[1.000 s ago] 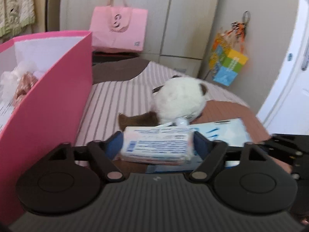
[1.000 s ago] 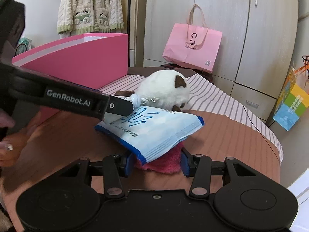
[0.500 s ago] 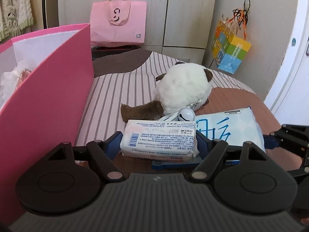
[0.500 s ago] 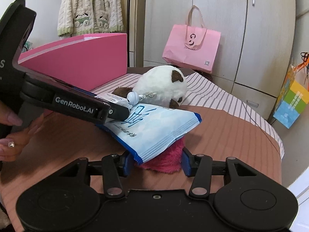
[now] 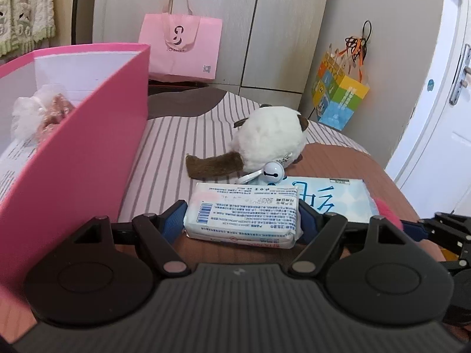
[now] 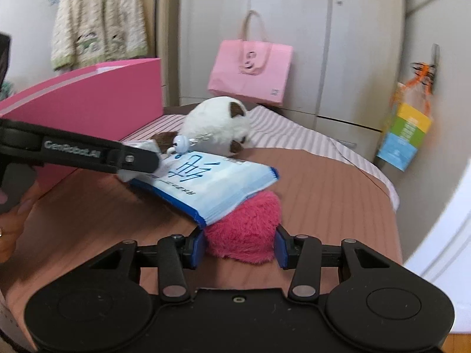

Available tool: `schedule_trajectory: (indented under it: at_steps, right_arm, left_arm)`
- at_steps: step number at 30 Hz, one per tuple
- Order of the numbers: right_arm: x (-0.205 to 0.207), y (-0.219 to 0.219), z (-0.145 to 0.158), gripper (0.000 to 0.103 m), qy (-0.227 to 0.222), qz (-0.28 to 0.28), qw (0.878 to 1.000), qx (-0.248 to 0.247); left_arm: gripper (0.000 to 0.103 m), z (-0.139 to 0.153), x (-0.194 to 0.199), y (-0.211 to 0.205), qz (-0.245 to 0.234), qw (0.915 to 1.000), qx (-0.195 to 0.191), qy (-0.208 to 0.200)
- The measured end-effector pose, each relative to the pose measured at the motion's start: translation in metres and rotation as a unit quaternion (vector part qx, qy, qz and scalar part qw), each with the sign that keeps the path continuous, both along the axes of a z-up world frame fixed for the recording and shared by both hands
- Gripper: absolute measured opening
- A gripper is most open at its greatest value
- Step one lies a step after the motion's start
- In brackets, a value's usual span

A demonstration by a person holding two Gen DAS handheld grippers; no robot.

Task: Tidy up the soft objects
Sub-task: 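Carry the soap bar with the left tool while the right tool carries the pink ball to the box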

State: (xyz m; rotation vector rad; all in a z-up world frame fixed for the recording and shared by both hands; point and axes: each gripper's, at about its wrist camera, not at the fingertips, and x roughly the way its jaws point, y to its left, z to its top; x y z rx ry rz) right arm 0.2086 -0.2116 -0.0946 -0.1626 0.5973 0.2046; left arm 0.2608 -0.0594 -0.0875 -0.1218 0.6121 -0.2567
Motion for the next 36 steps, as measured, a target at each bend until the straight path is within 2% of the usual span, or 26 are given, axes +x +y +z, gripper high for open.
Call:
schedule_trajectory:
  at_steps: [4,11,16,20,27,30,36]
  right_arm:
    - [-0.022,0.004,-0.002,0.050,-0.034,-0.040,0.998,-0.027]
    - [-0.051,-0.006,0.004,0.050,-0.048,-0.084,0.995,0.009]
    - [-0.069,-0.001,0.009,0.050,-0.043,-0.087,0.995,0.039]
    - [-0.075,0.006,0.021,0.051,-0.038,-0.056,0.995,0.080]
    - [-0.081,0.020,0.031,0.051,0.005,0.003,0.994,0.109]
    - [-0.091,0.034,0.034,0.051,0.007,0.027,0.995,0.101]
    - [-0.105,0.064,0.050,0.051,0.016,0.095,0.994,0.051]
  left_arm:
    - [0.076,0.007,-0.020,0.008,0.000,0.9998,-0.013,-0.013]
    - [0.076,0.026,-0.063,0.012,-0.035,0.9984,-0.011,-0.043]
    - [0.076,0.030,-0.086,0.018,-0.045,0.9982,-0.001,-0.039]
    - [0.076,0.035,-0.099,0.029,-0.069,0.9976,-0.001,-0.012]
    - [0.076,0.041,-0.122,0.056,-0.067,0.9976,0.016,-0.006]
    - [0.076,0.042,-0.131,0.070,-0.069,0.9975,0.016,0.009]
    - [0.076,0.056,-0.148,0.100,-0.064,0.9962,0.053,0.029]
